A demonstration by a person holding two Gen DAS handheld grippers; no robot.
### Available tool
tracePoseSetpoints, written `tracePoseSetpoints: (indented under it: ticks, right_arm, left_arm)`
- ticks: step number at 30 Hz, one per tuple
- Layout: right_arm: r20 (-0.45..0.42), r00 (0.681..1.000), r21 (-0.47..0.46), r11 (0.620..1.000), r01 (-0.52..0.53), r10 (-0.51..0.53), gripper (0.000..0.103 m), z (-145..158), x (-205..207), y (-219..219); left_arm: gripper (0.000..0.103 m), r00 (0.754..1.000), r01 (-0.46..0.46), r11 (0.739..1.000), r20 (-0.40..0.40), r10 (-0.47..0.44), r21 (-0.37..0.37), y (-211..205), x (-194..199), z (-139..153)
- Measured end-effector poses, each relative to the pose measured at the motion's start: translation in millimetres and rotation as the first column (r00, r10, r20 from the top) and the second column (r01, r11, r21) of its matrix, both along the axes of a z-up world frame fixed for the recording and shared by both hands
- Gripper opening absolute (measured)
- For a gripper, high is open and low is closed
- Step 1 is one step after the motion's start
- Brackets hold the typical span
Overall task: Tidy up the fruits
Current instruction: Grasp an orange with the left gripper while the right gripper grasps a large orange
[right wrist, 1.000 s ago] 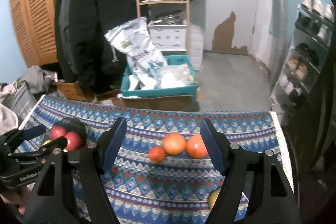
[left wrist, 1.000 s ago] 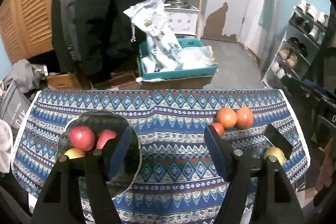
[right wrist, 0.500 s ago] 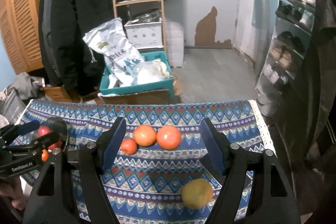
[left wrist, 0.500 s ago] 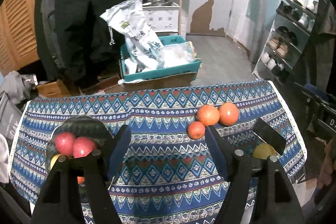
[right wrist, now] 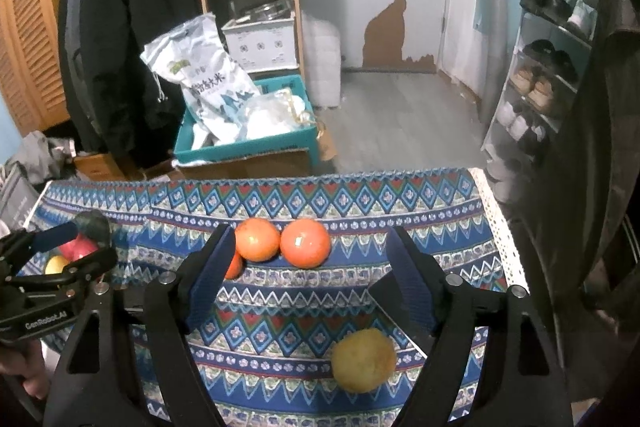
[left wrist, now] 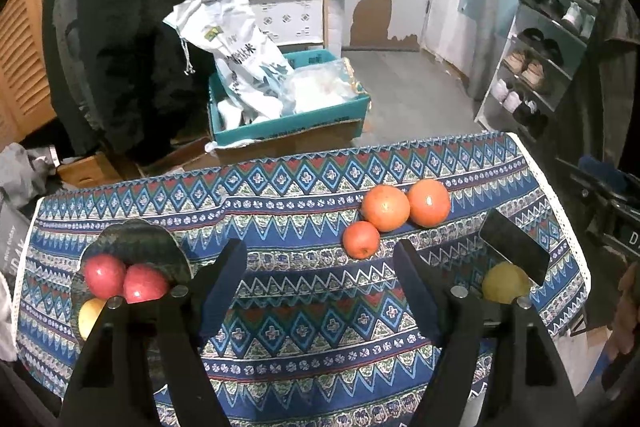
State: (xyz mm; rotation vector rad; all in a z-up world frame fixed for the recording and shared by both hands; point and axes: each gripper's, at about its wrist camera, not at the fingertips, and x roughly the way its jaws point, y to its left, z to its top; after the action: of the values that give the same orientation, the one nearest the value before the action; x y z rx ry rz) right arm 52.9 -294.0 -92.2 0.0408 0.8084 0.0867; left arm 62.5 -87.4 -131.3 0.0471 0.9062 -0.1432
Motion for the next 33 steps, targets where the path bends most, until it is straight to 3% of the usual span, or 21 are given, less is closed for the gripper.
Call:
tracePoseSetpoints:
  ticks: [12, 17, 33]
  right_arm:
    - [-0.134, 0.991, -0.009, 1.0, -0.005, 0.004, 0.079, -48, 33, 0]
    - [-0.223, 0.975, 0.049, 0.999, 0.016, -0.005, 0.079, -79, 50, -8]
    - [-0.359, 0.933, 0.04, 0.999, 0.02, -0.004, 0.079, -135, 77, -14]
  left_arm:
    - [0.077, 0.995, 0.043, 0.999, -0.094, -0.041, 0.021, -18, 31, -44]
    - [0.077, 0.988, 0.054, 0.998, -0.147, -0.049, 0.025, -25, 45, -69]
    - [0.077, 0.956, 0.062, 0.997, -0.286, -0.072, -0.045, -45, 87, -128]
